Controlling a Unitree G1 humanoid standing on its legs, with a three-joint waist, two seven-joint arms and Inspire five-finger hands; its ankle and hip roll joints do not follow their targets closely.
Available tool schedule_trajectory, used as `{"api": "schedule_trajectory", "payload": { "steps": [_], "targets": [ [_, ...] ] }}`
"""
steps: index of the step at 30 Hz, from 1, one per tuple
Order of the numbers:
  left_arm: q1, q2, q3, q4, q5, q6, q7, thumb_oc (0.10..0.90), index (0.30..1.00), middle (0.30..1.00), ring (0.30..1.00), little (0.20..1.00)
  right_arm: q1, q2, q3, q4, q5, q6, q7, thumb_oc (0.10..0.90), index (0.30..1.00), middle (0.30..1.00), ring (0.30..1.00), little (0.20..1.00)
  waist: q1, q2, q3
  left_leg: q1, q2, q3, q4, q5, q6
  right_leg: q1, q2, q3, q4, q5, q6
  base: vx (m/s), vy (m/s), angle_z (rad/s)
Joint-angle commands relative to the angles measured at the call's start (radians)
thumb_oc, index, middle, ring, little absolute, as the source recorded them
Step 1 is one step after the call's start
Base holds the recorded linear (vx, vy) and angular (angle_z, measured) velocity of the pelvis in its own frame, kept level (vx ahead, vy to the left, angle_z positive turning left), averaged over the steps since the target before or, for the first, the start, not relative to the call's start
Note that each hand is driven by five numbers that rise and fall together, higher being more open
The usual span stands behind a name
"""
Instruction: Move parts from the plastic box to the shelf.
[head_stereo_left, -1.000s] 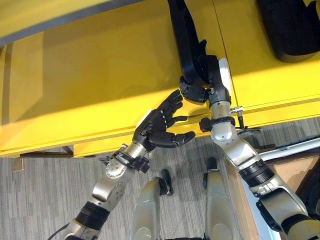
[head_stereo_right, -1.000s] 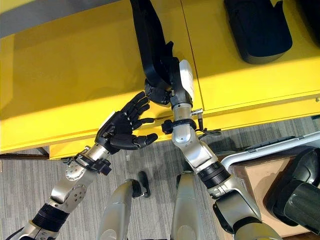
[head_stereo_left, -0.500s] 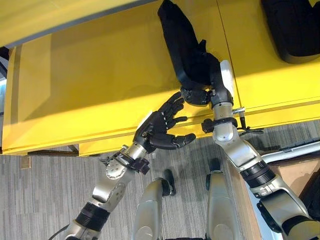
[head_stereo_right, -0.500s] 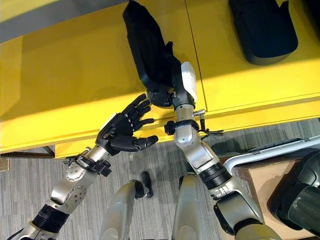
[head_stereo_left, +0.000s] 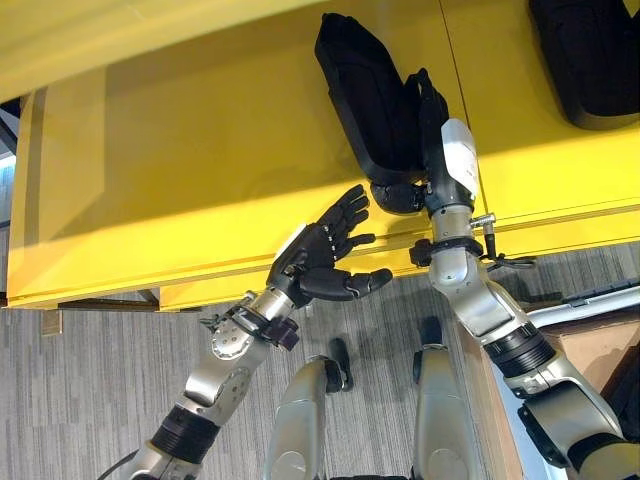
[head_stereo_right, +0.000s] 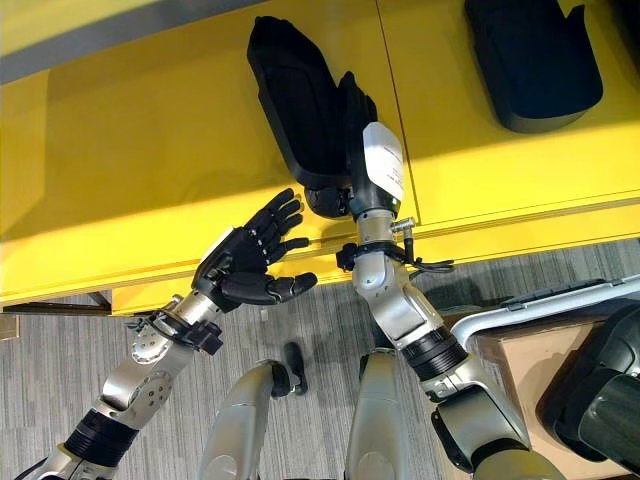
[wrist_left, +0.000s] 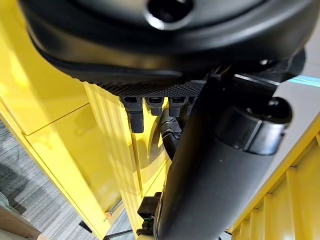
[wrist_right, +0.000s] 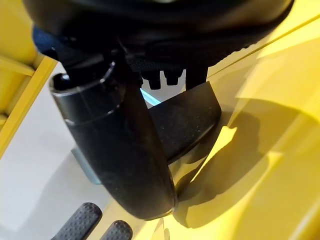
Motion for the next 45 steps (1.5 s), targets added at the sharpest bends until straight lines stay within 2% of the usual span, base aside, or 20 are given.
{"api": "schedule_trajectory", "payload": {
  "steps": [1, 12, 14, 17, 18, 20, 23, 26, 32, 33, 36, 38, 42, 45],
  "targets": [
    [0.008, 0.005, 0.042, -0.209, -0.063, -0.074, -0.047, 0.900, 1.000, 1.000, 1.000, 1.000, -0.040, -0.016, -0.059, -0.068, -0.030, 0.016, -0.024, 0.900, 1.000, 1.000, 1.000, 1.000, 0.015, 0.010, -0.011, 0.078, -0.051, 0.014, -0.098, -0.053, 0.062, 0.089, -0.013, -0.094, 0.057, -0.119, -0.080, 0.04, 0.010, 0.00],
    [0.023, 0.009, 0.050, -0.216, -0.084, -0.074, -0.068, 0.900, 1.000, 1.000, 1.000, 1.000, -0.054, -0.039, -0.061, -0.027, -0.054, 0.020, 0.013, 0.900, 1.000, 1.000, 1.000, 1.000, 0.026, 0.023, -0.020, 0.100, -0.065, 0.015, -0.131, -0.040, 0.063, 0.113, -0.031, -0.108, 0.030, -0.107, -0.079, 0.04, 0.037, 0.00],
    [0.024, 0.011, 0.053, -0.218, -0.086, -0.070, -0.076, 0.900, 1.000, 1.000, 1.000, 1.000, -0.060, -0.045, -0.059, -0.022, -0.086, 0.021, 0.034, 0.900, 1.000, 1.000, 1.000, 1.000, 0.030, 0.023, -0.022, 0.098, -0.067, 0.014, -0.128, -0.042, 0.063, 0.114, -0.033, -0.109, 0.030, -0.108, -0.080, 0.03, 0.018, 0.00],
    [0.027, 0.016, 0.057, -0.220, -0.102, -0.044, -0.094, 0.900, 1.000, 1.000, 1.000, 1.000, -0.074, -0.060, -0.035, -0.027, -0.223, -0.004, 0.133, 0.900, 1.000, 1.000, 1.000, 1.000, 0.038, 0.022, -0.024, 0.092, -0.071, 0.011, -0.121, -0.046, 0.065, 0.113, -0.037, -0.115, 0.038, -0.111, -0.082, 0.01, 0.003, 0.00],
    [0.028, 0.016, 0.057, -0.221, -0.104, -0.039, -0.095, 0.900, 1.000, 1.000, 1.000, 1.000, -0.075, -0.062, -0.032, -0.028, -0.234, -0.011, 0.143, 0.900, 1.000, 1.000, 1.000, 1.000, 0.039, 0.022, -0.025, 0.091, -0.071, 0.010, -0.120, -0.046, 0.065, 0.113, -0.037, -0.115, 0.039, -0.112, -0.082, 0.00, 0.000, 0.00],
    [0.032, 0.019, 0.054, -0.213, -0.090, -0.029, -0.122, 0.900, 1.000, 1.000, 1.000, 1.000, -0.085, -0.069, 0.009, -0.050, -0.323, 0.008, 0.195, 0.900, 1.000, 1.000, 1.000, 1.000, 0.044, 0.020, -0.024, 0.090, -0.072, 0.012, -0.113, -0.048, 0.067, 0.114, -0.039, -0.116, 0.040, -0.109, -0.081, 0.02, -0.006, 0.00],
    [0.052, 0.035, 0.050, -0.213, -0.108, -0.020, -0.146, 0.900, 1.000, 1.000, 1.000, 1.000, -0.122, -0.093, 0.074, -0.058, -0.399, -0.001, 0.277, 0.900, 1.000, 1.000, 1.000, 1.000, 0.059, 0.015, -0.029, 0.093, -0.073, 0.009, -0.109, -0.052, 0.071, 0.122, -0.044, -0.125, 0.039, -0.108, -0.080, 0.04, -0.017, 0.03],
    [0.059, 0.044, 0.044, -0.221, -0.110, -0.012, -0.155, 0.900, 1.000, 1.000, 1.000, 1.000, -0.157, -0.099, 0.116, -0.056, -0.430, 0.009, 0.318, 0.900, 1.000, 1.000, 1.000, 1.000, 0.072, 0.015, -0.031, 0.099, -0.076, 0.003, -0.111, -0.053, 0.074, 0.131, -0.049, -0.132, 0.038, -0.108, -0.078, 0.06, -0.010, 0.07],
    [0.077, 0.064, 0.048, -0.239, -0.131, 0.002, -0.184, 0.900, 1.000, 1.000, 1.000, 1.000, -0.222, -0.106, 0.183, -0.078, -0.444, 0.007, 0.394, 0.900, 1.000, 1.000, 1.000, 1.000, 0.105, 0.014, -0.040, 0.109, -0.082, -0.011, -0.132, -0.041, 0.072, 0.152, -0.056, -0.153, 0.019, -0.104, -0.073, 0.05, -0.018, 0.02],
    [0.084, 0.068, 0.050, -0.245, -0.132, 0.004, -0.189, 0.900, 1.000, 1.000, 1.000, 1.000, -0.230, -0.106, 0.194, -0.086, -0.434, 0.037, 0.405, 0.900, 1.000, 1.000, 1.000, 1.000, 0.113, 0.014, -0.043, 0.110, -0.084, -0.015, -0.137, -0.038, 0.072, 0.156, -0.058, -0.159, 0.018, -0.104, -0.073, 0.04, -0.021, -0.01],
    [0.088, 0.072, 0.051, -0.252, -0.137, 0.010, -0.194, 0.900, 1.000, 1.000, 1.000, 1.000, -0.237, -0.104, 0.205, -0.077, -0.412, 0.073, 0.406, 0.900, 1.000, 1.000, 1.000, 1.000, 0.122, 0.014, -0.044, 0.109, -0.085, -0.020, -0.141, -0.035, 0.071, 0.159, -0.059, -0.164, 0.016, -0.104, -0.072, 0.03, -0.025, 0.05],
    [0.090, 0.077, 0.051, -0.254, -0.135, 0.013, -0.197, 0.900, 1.000, 1.000, 1.000, 1.000, -0.240, -0.100, 0.213, -0.047, -0.366, 0.095, 0.369, 0.900, 1.000, 1.000, 1.000, 1.000, 0.131, 0.012, -0.046, 0.106, -0.086, -0.026, -0.142, -0.032, 0.071, 0.163, -0.060, -0.172, 0.015, -0.106, -0.074, 0.02, -0.041, 0.10],
    [0.090, 0.076, 0.051, -0.254, -0.132, 0.013, -0.199, 0.900, 1.000, 1.000, 1.000, 1.000, -0.230, -0.093, 0.209, -0.029, -0.303, 0.098, 0.338, 0.900, 1.000, 1.000, 1.000, 1.000, 0.135, 0.011, -0.044, 0.099, -0.085, -0.029, -0.136, -0.032, 0.070, 0.161, -0.061, -0.176, 0.022, -0.108, -0.076, 0.00, -0.022, 0.05],
    [0.092, 0.070, 0.054, -0.259, -0.125, 0.019, -0.201, 0.900, 1.000, 1.000, 1.000, 1.000, -0.198, -0.069, 0.193, -0.024, -0.144, 0.135, 0.278, 0.900, 1.000, 1.000, 1.000, 1.000, 0.133, 0.010, -0.038, 0.103, -0.085, -0.029, -0.139, -0.028, 0.069, 0.164, -0.058, -0.176, 0.020, -0.106, -0.077, 0.00, 0.000, 0.00]
  ]
}}
